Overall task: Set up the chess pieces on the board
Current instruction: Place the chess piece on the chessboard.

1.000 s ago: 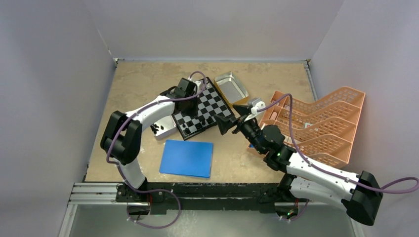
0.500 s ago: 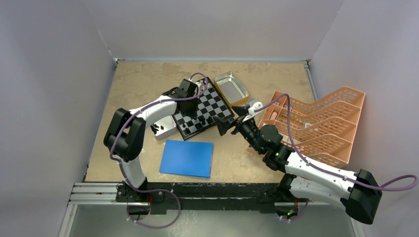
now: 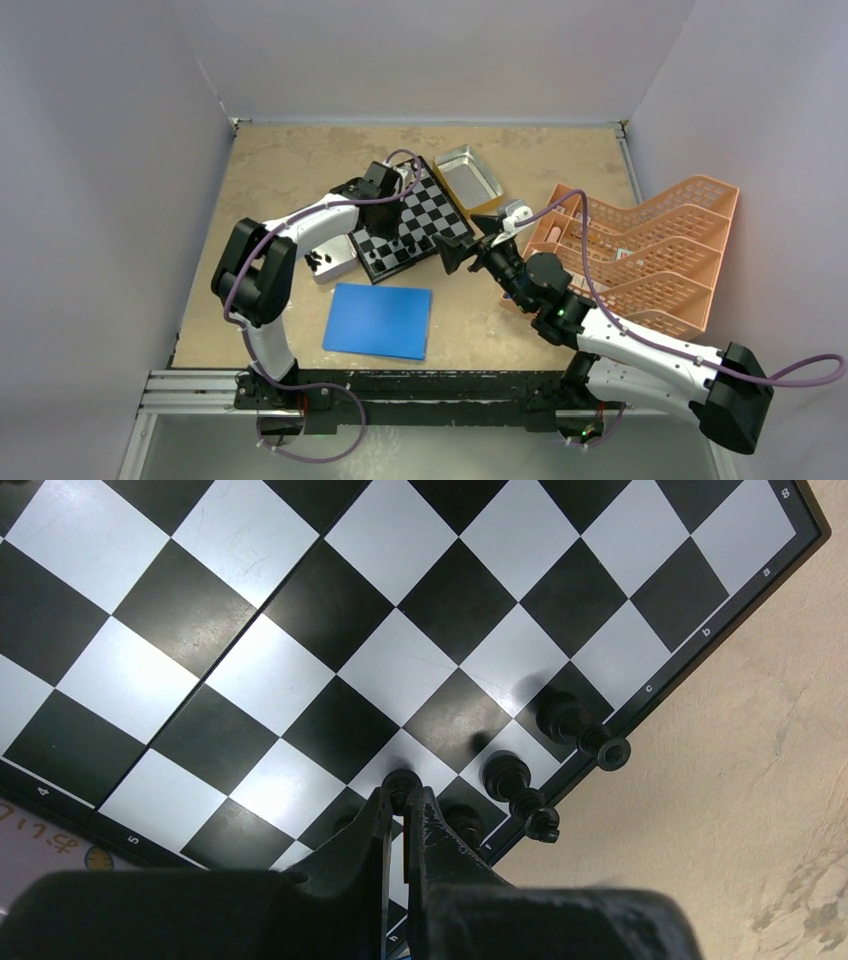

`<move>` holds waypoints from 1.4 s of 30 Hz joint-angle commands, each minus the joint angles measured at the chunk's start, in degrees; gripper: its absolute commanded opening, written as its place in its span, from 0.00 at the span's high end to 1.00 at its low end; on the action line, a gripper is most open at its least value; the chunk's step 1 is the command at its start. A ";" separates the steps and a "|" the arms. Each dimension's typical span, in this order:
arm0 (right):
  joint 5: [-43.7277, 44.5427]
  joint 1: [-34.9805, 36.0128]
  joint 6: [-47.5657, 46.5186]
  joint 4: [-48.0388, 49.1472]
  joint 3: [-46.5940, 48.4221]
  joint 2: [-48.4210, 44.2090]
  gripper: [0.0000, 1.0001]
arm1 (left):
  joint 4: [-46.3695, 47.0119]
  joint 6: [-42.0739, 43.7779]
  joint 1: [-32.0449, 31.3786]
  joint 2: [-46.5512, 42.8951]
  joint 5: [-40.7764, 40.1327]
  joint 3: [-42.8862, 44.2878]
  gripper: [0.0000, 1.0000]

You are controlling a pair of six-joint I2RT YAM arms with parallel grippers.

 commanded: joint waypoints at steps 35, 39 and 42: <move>2.01 0.22 -0.61 1.41 0.29 -2.26 0.01 | 0.90 1.08 -0.68 0.75 0.65 0.00 0.86; 1.87 0.25 -0.54 1.36 0.30 -2.18 0.01 | 0.54 1.60 -0.73 1.27 -0.14 0.55 0.85; 1.87 0.18 -0.62 1.34 0.24 -2.09 0.01 | 0.43 1.70 -0.77 1.08 -0.23 0.73 0.83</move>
